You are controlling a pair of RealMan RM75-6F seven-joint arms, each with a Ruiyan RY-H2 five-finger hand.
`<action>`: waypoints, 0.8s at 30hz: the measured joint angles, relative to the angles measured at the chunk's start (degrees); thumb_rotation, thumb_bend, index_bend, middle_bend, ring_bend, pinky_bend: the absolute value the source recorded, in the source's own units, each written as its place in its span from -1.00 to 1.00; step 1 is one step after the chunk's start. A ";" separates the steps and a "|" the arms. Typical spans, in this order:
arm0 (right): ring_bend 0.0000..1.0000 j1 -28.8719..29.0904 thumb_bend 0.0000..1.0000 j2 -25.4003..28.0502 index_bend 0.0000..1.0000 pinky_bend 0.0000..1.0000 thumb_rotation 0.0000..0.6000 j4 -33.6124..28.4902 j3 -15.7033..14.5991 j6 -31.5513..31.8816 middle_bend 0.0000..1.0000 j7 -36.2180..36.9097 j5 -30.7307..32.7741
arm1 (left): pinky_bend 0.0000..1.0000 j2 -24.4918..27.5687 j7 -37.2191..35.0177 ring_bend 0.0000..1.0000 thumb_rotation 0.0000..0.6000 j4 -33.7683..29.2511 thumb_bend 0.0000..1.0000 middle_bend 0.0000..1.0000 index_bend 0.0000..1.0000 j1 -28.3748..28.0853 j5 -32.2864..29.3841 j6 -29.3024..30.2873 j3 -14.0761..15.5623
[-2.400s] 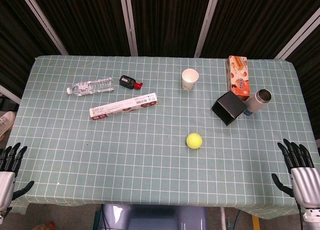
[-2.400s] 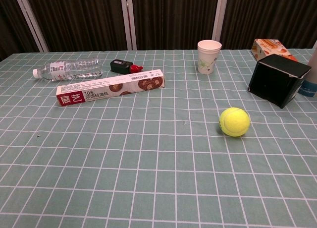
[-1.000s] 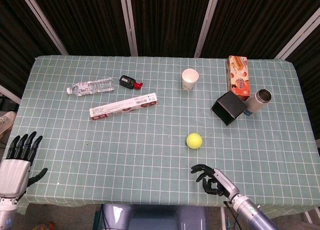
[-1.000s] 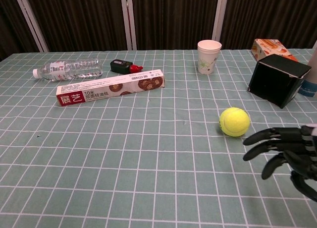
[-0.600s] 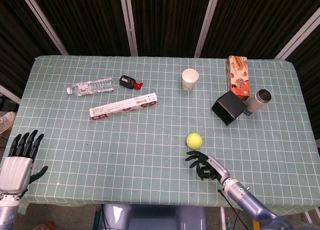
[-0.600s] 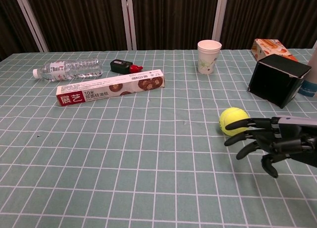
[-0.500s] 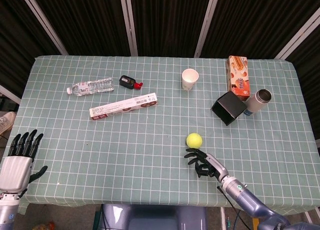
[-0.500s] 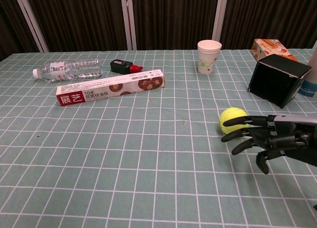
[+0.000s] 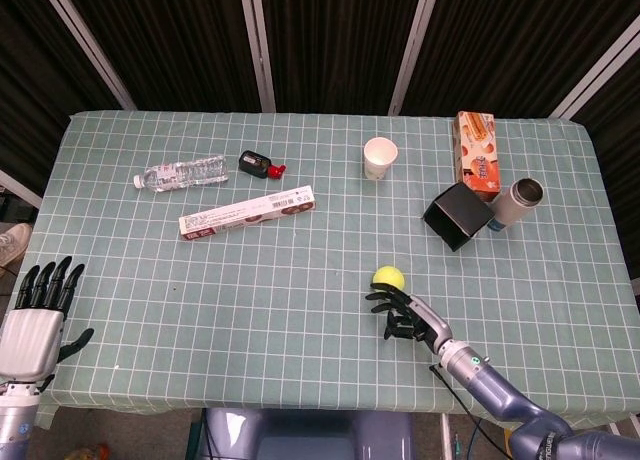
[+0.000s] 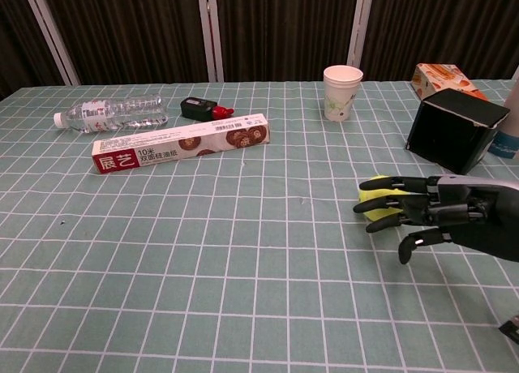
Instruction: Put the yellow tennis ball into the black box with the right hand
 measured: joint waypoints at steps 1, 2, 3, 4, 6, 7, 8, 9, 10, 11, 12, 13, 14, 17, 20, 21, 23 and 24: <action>-0.53 0.19 0.57 -0.09 -0.78 -0.01 1.00 0.56 0.04 -0.18 -0.61 1.06 -0.35 | -1.00 -0.04 0.12 -1.00 1.00 -0.01 -0.75 -1.00 -1.00 -0.01 -0.07 -0.03 -0.04; -0.54 0.33 0.57 -0.17 -0.79 -0.03 1.00 1.01 0.05 -0.27 -0.61 1.80 -0.62 | -1.00 -0.08 0.25 -1.00 1.00 -0.02 -0.75 -1.00 -1.00 -0.01 -0.15 -0.06 -0.08; -0.55 0.46 0.57 -0.26 -0.79 -0.05 1.00 1.47 0.07 -0.34 -0.62 2.47 -0.90 | -1.00 -0.15 0.43 -1.00 1.00 -0.03 -0.75 -1.00 -1.00 -0.02 -0.26 -0.11 -0.14; -0.57 0.62 0.57 -0.38 -0.80 -0.07 1.00 2.05 0.09 -0.37 -0.63 3.27 -1.23 | -1.00 -0.18 0.54 -1.00 1.00 -0.05 -0.75 -1.00 -1.00 -0.02 -0.37 -0.17 -0.18; -0.60 0.84 0.56 -0.53 -0.82 -0.12 1.00 2.62 0.13 -0.39 -0.66 4.44 -1.62 | -1.00 -0.22 0.74 -1.00 1.00 -0.13 -0.75 -1.00 -1.00 -0.05 -0.63 -0.34 -0.30; -0.61 1.03 0.56 -0.61 -0.84 -0.14 1.00 3.00 0.24 -0.48 -0.67 5.35 -1.74 | -1.00 -0.24 0.82 -1.00 1.00 -0.13 -0.75 -1.00 -1.00 -0.09 -0.73 -0.45 -0.35; -0.63 1.22 0.56 -0.67 -0.85 -0.16 1.00 3.37 0.33 -0.56 -0.68 6.12 -1.86 | -1.00 -0.24 0.85 -1.00 1.00 -0.14 -0.75 -1.00 -1.00 -0.15 -0.85 -0.65 -0.38; -0.63 1.41 0.57 -0.75 -0.87 -0.19 1.00 3.82 0.42 -0.62 -0.69 6.89 -2.00 | -1.00 -0.21 0.83 -1.00 1.00 -0.16 -0.75 -1.00 -1.00 -0.19 -0.90 -0.82 -0.36; -0.64 1.67 0.57 -0.92 -0.87 -0.20 1.00 4.55 0.54 -0.67 -0.70 7.86 -2.16 | -1.00 -0.13 0.72 -1.00 1.00 -0.22 -0.75 -1.00 -1.00 -0.24 -0.94 -1.07 -0.30; -0.65 1.84 0.56 -1.09 -0.88 -0.22 1.00 5.14 0.62 -0.67 -0.71 8.48 -2.25 | -1.00 0.05 0.38 -1.00 1.00 -0.38 -0.75 -1.00 -1.00 -0.31 -0.98 -1.45 -0.16; -0.66 2.01 0.56 -1.29 -0.89 -0.23 1.00 5.73 0.72 -0.65 -0.71 9.05 -2.33 | -1.00 0.24 0.03 -1.00 1.00 -0.55 -0.75 -1.00 -1.00 -0.36 -1.03 -1.73 -0.08; -0.66 2.25 0.56 -1.56 -0.89 -0.24 1.00 6.49 0.83 -0.64 -0.72 9.74 -2.41 | -1.00 0.42 -0.28 -1.00 1.00 -0.69 -0.75 -1.00 -1.00 -0.41 -1.08 -1.94 -0.04; -0.67 2.46 0.56 -1.73 -0.89 -0.26 1.00 7.03 0.91 -0.65 -0.72 10.21 -2.49 | -1.00 0.51 -0.37 -1.00 1.00 -0.72 -0.75 -1.00 -1.00 -0.43 -1.11 -1.98 -0.05; -0.69 3.11 0.57 -2.25 -0.91 -0.28 1.00 8.66 0.98 -0.73 -0.73 11.27 -2.89 | -1.00 0.50 -0.02 -1.00 1.00 -0.71 -0.75 -1.00 -1.00 -0.45 -1.24 -1.87 -0.15; -0.70 3.80 0.56 -2.56 -0.91 -0.32 1.00 10.21 0.99 -0.86 -0.73 12.41 -3.34 | -1.00 0.42 0.07 -1.00 1.00 -0.68 -0.75 -1.00 -1.00 -0.52 -1.52 -2.01 -0.27; -0.70 3.99 0.57 -2.60 -0.91 -0.32 1.00 10.64 0.97 -0.89 -0.73 12.76 -3.50 | -1.00 0.34 0.30 -1.00 1.00 -0.66 -0.75 -1.00 -1.00 -0.55 -1.63 -2.10 -0.32; -0.70 4.40 0.57 -2.62 -0.91 -0.32 1.00 11.63 0.91 -0.95 -0.73 13.56 -3.83 | -1.00 0.12 0.81 -1.00 1.00 -0.62 -0.75 -1.00 -1.00 -0.66 -1.90 -2.41 -0.39; -0.70 4.58 0.57 -2.61 -0.91 -0.32 1.00 12.06 0.86 -1.00 -0.73 13.90 -3.96 | -1.00 0.03 1.00 -1.00 1.00 -0.62 -0.75 -1.00 -1.00 -0.71 -1.98 -2.51 -0.42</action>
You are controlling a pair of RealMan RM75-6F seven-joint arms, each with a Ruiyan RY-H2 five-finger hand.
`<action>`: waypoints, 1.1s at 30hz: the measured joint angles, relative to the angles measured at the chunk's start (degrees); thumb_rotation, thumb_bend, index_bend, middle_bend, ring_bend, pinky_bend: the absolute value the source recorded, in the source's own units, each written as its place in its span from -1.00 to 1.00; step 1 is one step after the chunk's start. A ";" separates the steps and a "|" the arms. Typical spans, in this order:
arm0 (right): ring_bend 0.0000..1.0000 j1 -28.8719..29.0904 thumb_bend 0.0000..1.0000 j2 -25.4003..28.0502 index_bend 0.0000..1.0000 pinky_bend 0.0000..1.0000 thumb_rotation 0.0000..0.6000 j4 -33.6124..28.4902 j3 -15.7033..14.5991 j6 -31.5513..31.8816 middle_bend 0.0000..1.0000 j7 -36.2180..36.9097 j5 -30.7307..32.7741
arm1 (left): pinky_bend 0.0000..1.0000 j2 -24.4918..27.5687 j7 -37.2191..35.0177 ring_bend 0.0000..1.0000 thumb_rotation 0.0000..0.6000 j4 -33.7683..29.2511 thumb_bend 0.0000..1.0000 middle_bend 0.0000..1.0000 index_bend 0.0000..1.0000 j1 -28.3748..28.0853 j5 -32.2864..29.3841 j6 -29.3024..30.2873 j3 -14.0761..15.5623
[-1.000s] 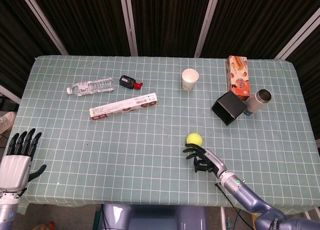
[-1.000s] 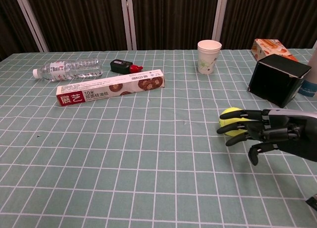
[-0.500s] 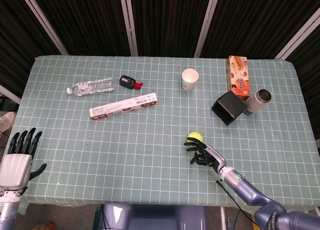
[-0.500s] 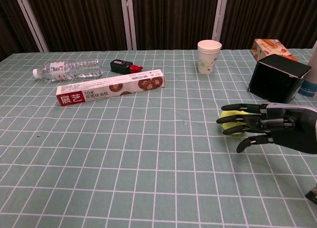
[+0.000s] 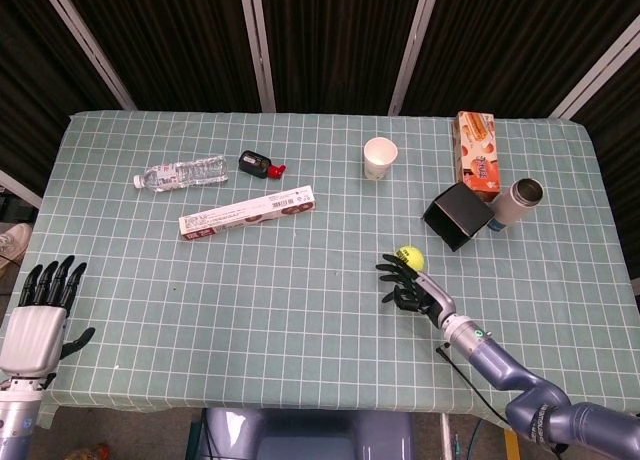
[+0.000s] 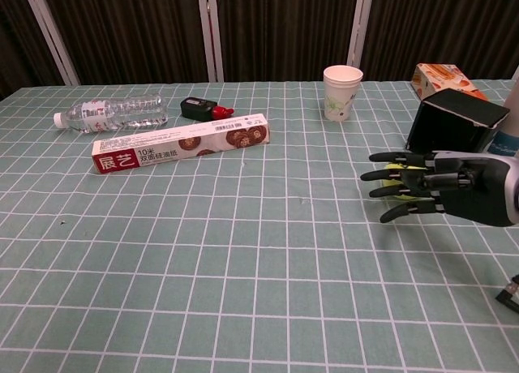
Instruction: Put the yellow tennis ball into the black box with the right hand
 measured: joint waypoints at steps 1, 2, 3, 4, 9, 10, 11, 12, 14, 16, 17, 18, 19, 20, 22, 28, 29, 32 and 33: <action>-0.70 0.23 0.57 0.02 -0.91 -0.32 1.00 0.52 -0.07 -0.08 -0.73 0.41 -0.15 | -1.00 -0.07 0.14 -1.00 1.00 0.00 -0.75 -1.00 -1.00 -0.04 -0.06 -0.09 -0.02; -0.70 0.43 0.57 0.05 -0.91 -0.32 1.00 1.01 -0.12 -0.14 -0.73 0.71 -0.24 | -1.00 -0.13 0.28 -1.00 1.00 0.00 -0.75 -1.00 -1.00 -0.08 -0.11 -0.17 -0.03; -0.70 0.52 0.56 0.07 -0.91 -0.32 1.00 1.26 -0.15 -0.18 -0.73 0.85 -0.28 | -1.00 -0.20 0.47 -1.00 1.00 -0.01 -0.75 -1.00 -1.00 -0.12 -0.19 -0.25 -0.05; -0.70 0.71 0.56 0.11 -0.91 -0.32 1.00 1.71 -0.20 -0.25 -0.73 1.13 -0.34 | -1.00 -0.26 0.60 -1.00 1.00 -0.01 -0.75 -1.00 -1.00 -0.14 -0.25 -0.29 -0.08; -0.70 1.40 0.56 0.57 -0.91 -0.32 1.00 3.43 -0.53 -0.95 -0.73 2.68 -0.35 | -1.00 -0.61 1.28 -1.00 1.00 -0.07 -0.75 -1.00 -1.00 -0.16 -0.68 -0.29 -0.29; -0.70 1.54 0.57 0.84 -0.91 -0.32 1.00 3.83 -0.70 -1.13 -0.73 2.95 -0.37 | -1.00 -0.66 1.38 -1.00 1.00 -0.07 -0.75 -1.00 -1.00 -0.16 -0.77 -0.29 -0.35; -0.70 1.63 0.57 1.10 -0.91 -0.32 1.00 4.17 -0.88 -1.22 -0.73 3.09 -0.38 | -1.00 -0.76 1.54 -1.00 1.00 -0.07 -0.75 -1.00 -1.00 -0.18 -0.89 -0.30 -0.42; -0.70 1.66 0.57 1.23 -0.92 -0.32 1.00 4.32 -0.98 -1.23 -0.73 3.19 -0.39 | -1.00 -0.83 1.65 -1.00 1.00 -0.08 -0.75 -1.00 -1.00 -0.20 -0.97 -0.32 -0.47; -0.70 1.80 0.57 1.72 -0.92 -0.32 1.00 4.72 -1.34 -1.35 -0.73 3.43 -0.50 | -1.00 -0.94 1.90 -1.00 1.00 -0.09 -0.75 -1.00 -1.00 -0.28 -1.09 -0.44 -0.53; -0.70 1.98 0.57 2.15 -0.92 -0.32 1.00 5.12 -1.63 -1.54 -0.73 3.34 -0.63 | -1.00 -1.03 2.12 -1.00 1.00 -0.08 -0.75 -1.00 -1.00 -0.35 -1.12 -0.53 -0.55; -0.70 2.10 0.57 2.37 -0.92 -0.32 1.00 5.23 -1.75 -1.68 -0.73 3.25 -0.69 | -1.00 -1.11 2.30 -1.00 1.00 -0.07 -0.75 -1.00 -1.00 -0.38 -1.14 -0.56 -0.56; -0.70 2.24 0.56 2.57 -0.92 -0.32 1.00 5.33 -1.86 -1.83 -0.73 3.17 -0.75 | -1.00 -1.17 2.39 -1.00 1.00 -0.06 -0.75 -1.00 -1.00 -0.41 -1.15 -0.58 -0.57; -0.70 2.43 0.57 2.81 -0.92 -0.32 1.00 5.49 -2.00 -1.99 -0.73 3.04 -0.85 | -1.00 -1.21 2.45 -1.00 1.00 -0.05 -0.75 -1.00 -1.00 -0.43 -1.16 -0.58 -0.58; -0.70 2.56 0.56 2.98 -0.92 -0.32 1.00 5.57 -2.08 -2.07 -0.73 2.93 -0.99 | -1.00 -1.26 2.55 -1.00 1.00 -0.05 -0.75 -1.00 -1.00 -0.43 -1.19 -0.57 -0.59; -0.70 2.97 0.56 3.39 -0.92 -0.32 1.00 5.96 -2.39 -2.24 -0.73 2.55 -1.49 | -1.00 -1.32 2.67 -1.00 1.00 -0.06 -0.75 -1.00 -1.00 -0.45 -1.26 -0.58 -0.62; -0.70 4.01 0.57 3.60 -0.92 -0.32 1.00 8.27 -2.73 -2.61 -0.73 1.23 -1.73 | -1.00 -1.59 3.33 -1.00 1.00 -0.18 -0.75 -1.00 -1.00 -0.51 -1.44 -0.58 -0.68; -0.70 4.15 0.57 3.55 -0.92 -0.32 1.00 8.78 -2.69 -2.67 -0.73 1.14 -1.58 | -1.00 -1.61 3.52 -1.00 1.00 -0.30 -0.75 -1.00 -1.00 -0.58 -1.53 -0.88 -0.64; -0.70 4.47 0.57 3.35 -0.92 -0.32 1.00 9.87 -2.49 -2.50 -0.73 1.19 -1.05 | -1.00 -1.70 4.07 -1.00 1.00 -0.48 -0.75 -1.00 -1.00 -0.73 -1.82 -1.18 -0.69; -0.70 4.51 0.57 3.29 -0.92 -0.33 1.00 10.06 -2.48 -2.41 -0.73 1.20 -1.04 | -1.00 -1.74 4.18 -1.00 1.00 -0.49 -0.75 -1.00 -1.00 -0.76 -1.92 -1.21 -0.75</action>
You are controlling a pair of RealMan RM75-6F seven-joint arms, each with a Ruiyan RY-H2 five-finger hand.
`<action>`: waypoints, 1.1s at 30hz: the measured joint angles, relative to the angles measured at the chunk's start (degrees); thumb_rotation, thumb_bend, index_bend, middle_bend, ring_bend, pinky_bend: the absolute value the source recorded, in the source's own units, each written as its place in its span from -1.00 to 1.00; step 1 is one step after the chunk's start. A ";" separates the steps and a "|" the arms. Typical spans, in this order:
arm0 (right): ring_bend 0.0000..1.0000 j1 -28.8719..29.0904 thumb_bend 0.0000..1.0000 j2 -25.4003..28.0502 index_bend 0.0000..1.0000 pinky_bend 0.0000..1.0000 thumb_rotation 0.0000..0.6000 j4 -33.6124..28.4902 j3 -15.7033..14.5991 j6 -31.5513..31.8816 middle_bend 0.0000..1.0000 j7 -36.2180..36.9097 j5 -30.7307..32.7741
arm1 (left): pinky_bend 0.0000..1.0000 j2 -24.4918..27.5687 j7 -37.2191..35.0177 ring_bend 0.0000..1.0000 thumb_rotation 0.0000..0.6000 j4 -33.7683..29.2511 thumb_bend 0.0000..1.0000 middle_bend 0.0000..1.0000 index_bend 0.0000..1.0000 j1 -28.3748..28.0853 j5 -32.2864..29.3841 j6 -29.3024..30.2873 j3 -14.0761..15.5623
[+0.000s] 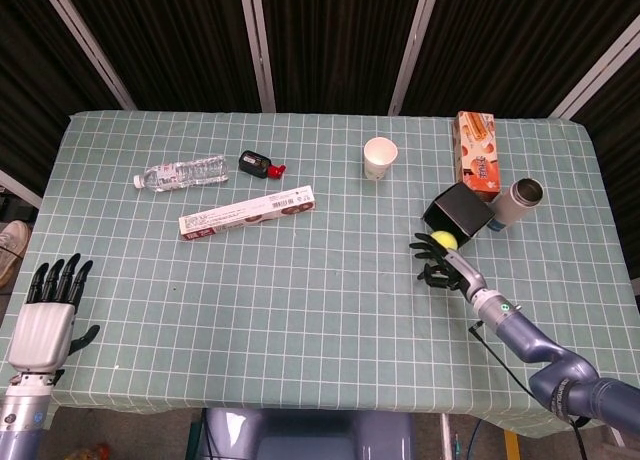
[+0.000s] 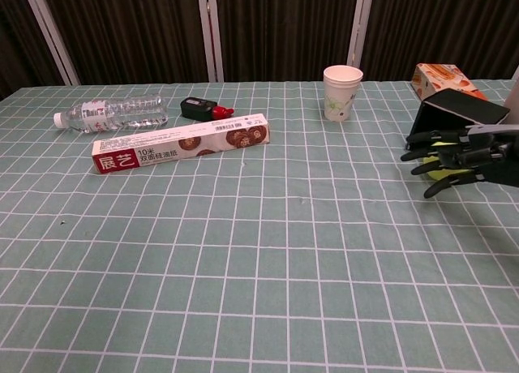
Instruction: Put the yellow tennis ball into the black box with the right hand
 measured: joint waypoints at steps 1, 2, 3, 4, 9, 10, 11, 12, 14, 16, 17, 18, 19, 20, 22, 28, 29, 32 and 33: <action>-0.70 0.06 0.57 -0.08 -0.92 -0.34 1.00 0.29 -0.02 0.11 -0.73 -0.03 -0.05 | -1.00 -0.04 0.10 -1.00 1.00 0.00 -0.75 -1.00 -1.00 -0.02 -0.10 -0.03 -0.06; -0.69 0.12 0.57 -0.14 -0.92 -0.37 1.00 0.54 -0.07 0.17 -0.72 -0.05 -0.15 | -1.00 -0.09 0.22 -1.00 1.00 0.01 -0.75 -1.00 -1.00 -0.05 -0.25 -0.08 -0.12; -0.69 0.18 0.57 -0.20 -0.92 -0.40 1.00 0.81 -0.15 0.21 -0.71 -0.07 -0.26 | -1.00 -0.13 0.31 -1.00 1.00 0.03 -0.75 -1.00 -1.00 -0.06 -0.36 -0.13 -0.15; -0.68 0.26 0.57 -0.29 -0.92 -0.43 1.00 1.21 -0.28 0.23 -0.71 -0.13 -0.41 | -1.00 -0.16 0.37 -1.00 1.00 0.05 -0.75 -1.00 -1.00 -0.07 -0.47 -0.19 -0.18; -0.68 0.59 0.57 -0.81 -0.92 -0.50 1.00 3.35 -1.03 0.48 -0.70 -0.80 -1.34 | -1.00 -0.28 0.78 -1.00 1.00 0.04 -0.75 -1.00 -1.00 -0.24 -0.92 -0.68 -0.23; -0.68 0.60 0.57 -1.00 -0.92 -0.52 1.00 3.92 -1.13 0.93 -0.70 -1.12 -1.52 | -1.00 -0.30 0.87 -1.00 1.00 0.03 -0.75 -1.00 -1.00 -0.28 -0.97 -0.76 -0.24; -0.68 0.58 0.57 -1.16 -0.92 -0.55 1.00 4.38 -1.17 1.42 -0.70 -1.37 -1.64 | -1.00 -0.32 0.92 -1.00 1.00 0.03 -0.75 -1.00 -1.00 -0.31 -1.02 -0.85 -0.24; -0.69 0.56 0.57 -1.23 -0.92 -0.60 1.00 4.58 -1.17 1.68 -0.70 -1.48 -1.69 | -1.00 -0.35 0.97 -1.00 1.00 0.01 -0.75 -1.00 -1.00 -0.36 -1.15 -0.99 -0.25; -0.73 0.52 0.57 -1.48 -0.92 -0.72 1.00 5.26 -1.17 2.51 -0.70 -1.85 -1.86 | -1.00 -0.40 1.10 -1.00 1.00 0.00 -0.75 -1.00 -1.00 -0.44 -1.38 -1.25 -0.28; -0.77 0.59 0.56 -1.71 -0.92 -0.81 1.00 6.07 -1.28 3.10 -0.70 -2.00 -2.26 | -1.00 -0.50 1.34 -1.00 1.00 -0.04 -0.75 -1.00 -1.00 -0.51 -1.57 -1.40 -0.32; -0.79 0.66 0.56 -1.80 -0.92 -0.85 1.00 6.41 -1.40 3.20 -0.70 -1.95 -2.50 | -1.00 -0.53 1.43 -1.00 1.00 -0.06 -0.75 -1.00 -1.00 -0.53 -1.63 -1.41 -0.34; -0.80 0.76 0.56 -1.89 -0.92 -0.89 1.00 6.75 -1.54 3.27 -0.70 -1.90 -2.74 | -1.00 -0.58 1.54 -1.00 1.00 -0.11 -0.75 -1.00 -1.00 -0.53 -1.72 -1.40 -0.36; -0.81 0.93 0.56 -2.01 -0.92 -0.92 1.00 7.25 -1.73 3.35 -0.70 -1.93 -3.09 | -1.00 -0.61 1.63 -1.00 1.00 -0.15 -0.75 -1.00 -1.00 -0.53 -1.79 -1.41 -0.38; -0.83 1.04 0.56 -2.13 -0.92 -0.97 1.00 7.64 -1.89 3.45 -0.70 -1.97 -3.34 | -1.00 -0.64 1.76 -1.00 1.00 -0.22 -0.75 -1.00 -1.00 -0.54 -1.88 -1.45 -0.40; -0.86 1.25 0.57 -2.43 -0.92 -1.00 1.00 8.36 -2.20 3.96 -0.70 -2.03 -3.87 | -1.00 -0.67 1.94 -1.00 1.00 -0.34 -0.75 -1.00 -1.00 -0.58 -2.03 -1.58 -0.40; -0.96 1.91 0.56 -2.78 -0.99 -1.00 1.00 10.11 -3.42 5.91 -0.76 -1.92 -5.87 | -1.00 -0.74 2.37 -1.00 1.00 -0.38 -0.75 -1.00 -1.00 -0.72 -2.50 -1.86 -0.47; -0.99 2.01 0.55 -2.84 -1.00 -1.00 1.00 10.41 -3.66 6.17 -0.81 -1.83 -6.17 | -1.00 -0.68 2.34 -1.00 1.00 -0.40 -0.75 -1.00 -1.00 -0.74 -2.50 -1.96 -0.41; -1.00 2.27 0.47 -3.01 -1.00 -1.00 1.00 10.93 -4.17 6.77 -0.94 -0.60 -6.83 | -1.00 0.08 1.98 -1.00 1.00 -0.84 -0.75 -1.00 -1.00 -0.89 -2.61 -2.87 -0.09; -1.00 2.34 0.44 -3.14 -1.00 -1.00 1.00 11.27 -4.36 7.11 -0.96 -0.06 -7.09 | -1.00 0.30 1.96 -1.00 1.00 -0.99 -0.75 -1.00 -1.00 -0.94 -2.65 -3.00 -0.01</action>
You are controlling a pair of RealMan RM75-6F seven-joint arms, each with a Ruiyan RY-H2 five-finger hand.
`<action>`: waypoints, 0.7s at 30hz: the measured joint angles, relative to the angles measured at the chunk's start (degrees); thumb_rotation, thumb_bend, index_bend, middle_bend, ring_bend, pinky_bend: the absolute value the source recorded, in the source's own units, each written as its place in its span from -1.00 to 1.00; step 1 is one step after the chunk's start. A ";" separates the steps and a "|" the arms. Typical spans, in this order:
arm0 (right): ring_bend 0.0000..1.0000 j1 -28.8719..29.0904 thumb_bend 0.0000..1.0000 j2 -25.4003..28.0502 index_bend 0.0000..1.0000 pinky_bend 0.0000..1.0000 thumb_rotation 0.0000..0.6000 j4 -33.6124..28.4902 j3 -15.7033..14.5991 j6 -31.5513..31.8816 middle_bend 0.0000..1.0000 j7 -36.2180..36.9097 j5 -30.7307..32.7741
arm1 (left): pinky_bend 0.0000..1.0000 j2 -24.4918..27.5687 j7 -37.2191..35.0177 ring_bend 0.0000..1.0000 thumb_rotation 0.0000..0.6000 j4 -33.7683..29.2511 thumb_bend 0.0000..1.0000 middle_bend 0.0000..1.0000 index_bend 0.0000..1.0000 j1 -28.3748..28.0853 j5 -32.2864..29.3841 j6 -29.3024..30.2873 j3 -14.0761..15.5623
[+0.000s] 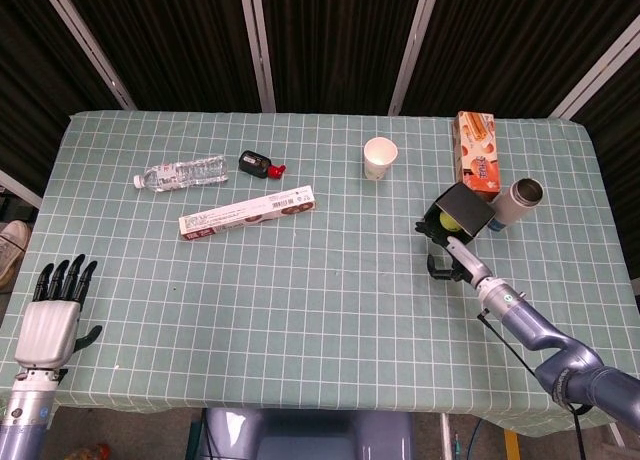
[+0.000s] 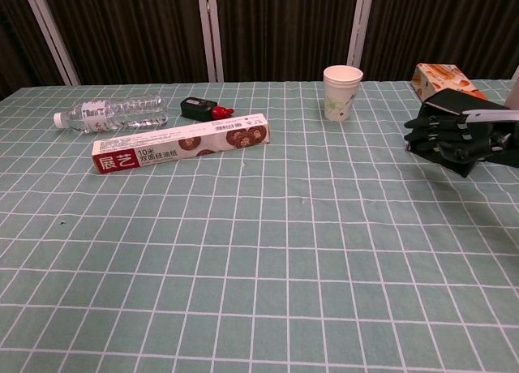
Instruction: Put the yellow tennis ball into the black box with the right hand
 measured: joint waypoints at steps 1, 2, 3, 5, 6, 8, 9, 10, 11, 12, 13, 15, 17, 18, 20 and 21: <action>-1.00 0.10 0.42 -0.24 -1.00 -1.00 1.00 0.66 -0.22 0.53 -0.97 0.52 -0.32 | -1.00 0.12 0.04 -1.00 1.00 -0.10 -0.75 -1.00 -1.00 -0.01 -0.01 -0.02 0.08; -1.00 0.16 0.40 -0.45 -1.00 -1.00 1.00 1.26 -0.39 0.98 -0.97 0.69 -0.57 | -1.00 0.17 0.06 -1.00 1.00 -0.13 -0.75 -1.00 -1.00 0.03 0.03 0.08 0.15; -1.00 0.20 0.38 -0.69 -1.00 -1.00 1.00 1.94 -0.55 1.53 -0.98 0.70 -0.85 | -1.00 0.20 0.04 -1.00 1.00 -0.15 -0.75 -1.00 -1.00 0.10 0.09 0.23 0.19; -1.00 0.24 0.35 -1.33 -1.00 -1.00 1.00 3.70 -0.94 2.94 -0.98 0.64 -1.33 | -1.00 0.30 -0.09 -1.00 1.00 -0.24 -0.75 -1.00 -1.00 0.25 0.29 0.60 0.29; -1.00 0.27 0.35 -1.60 -1.00 -1.00 1.00 4.41 -1.13 3.44 -0.99 0.66 -1.51 | -1.00 0.34 -0.14 -1.00 1.00 -0.26 -0.75 -1.00 -1.00 0.29 0.38 0.73 0.32; -1.00 0.28 0.34 -2.03 -1.00 -1.00 1.00 5.34 -1.59 4.46 -1.00 1.06 -1.84 | -1.00 0.44 -0.29 -1.00 1.00 -0.31 -0.75 -1.00 -1.00 0.36 0.59 0.93 0.41; -1.00 0.25 0.34 -2.06 -1.00 -1.00 1.00 5.42 -1.73 4.86 -1.00 1.42 -1.90 | -1.00 0.48 -0.36 -1.00 1.00 -0.36 -0.75 -1.00 -1.00 0.38 0.67 0.98 0.46; -1.00 0.19 0.34 -2.04 -1.00 -1.00 1.00 5.39 -1.92 5.37 -1.00 2.00 -2.01 | -1.00 0.52 -0.40 -1.00 1.00 -0.39 -0.75 -1.00 -1.00 0.39 0.73 1.00 0.50; -1.00 0.14 0.34 -1.94 -1.00 -1.00 1.00 5.28 -2.09 5.76 -1.00 2.44 -2.13 | -1.00 0.57 -0.42 -1.00 1.00 -0.42 -0.75 -1.00 -1.00 0.40 0.81 1.03 0.56; -1.00 0.07 0.34 -1.79 -1.00 -1.00 1.00 5.11 -2.27 6.21 -1.00 2.86 -2.28 | -1.00 0.63 -0.44 -1.00 1.00 -0.46 -0.75 -1.00 -1.00 0.43 0.93 1.06 0.64; -1.00 -0.05 0.34 -1.54 -1.00 -1.00 1.00 4.82 -2.48 6.87 -1.00 3.35 -2.48 | -1.00 0.68 -0.47 -1.00 1.00 -0.51 -0.75 -1.00 -1.00 0.45 1.05 1.11 0.73; -1.00 -0.34 0.33 -1.12 -1.00 -1.00 1.00 4.25 -2.75 8.03 -1.00 3.54 -2.72 | -1.00 0.82 -0.58 -1.00 1.00 -0.62 -0.75 -1.00 -1.00 0.53 1.39 1.28 0.91; -1.00 -0.80 0.31 -0.52 -1.00 -1.00 1.00 3.11 -3.01 9.46 -1.00 3.46 -2.98 | -1.00 1.00 -0.78 -1.00 1.00 -0.76 -0.75 -1.00 -1.00 0.65 1.86 1.56 1.15; -1.00 -1.05 0.30 -0.19 -1.00 -1.00 1.00 2.39 -3.13 10.14 -1.00 3.40 -3.11 | -1.00 1.10 -0.90 -1.00 1.00 -0.84 -0.75 -1.00 -1.00 0.72 2.15 1.76 1.27; -1.00 -1.77 0.27 0.82 -1.00 -1.00 1.00 0.12 -3.52 12.02 -1.00 3.01 -3.57 | -1.00 1.35 -1.22 -1.00 1.00 -1.02 -0.75 -1.00 -1.00 0.92 2.85 2.27 1.58; -1.00 -2.16 0.25 1.37 -1.00 -1.00 1.00 -1.11 -3.74 12.95 -1.00 2.69 -3.82 | -1.00 1.54 -1.49 -1.00 1.00 -1.14 -0.75 -1.00 -1.00 1.07 3.39 2.68 1.80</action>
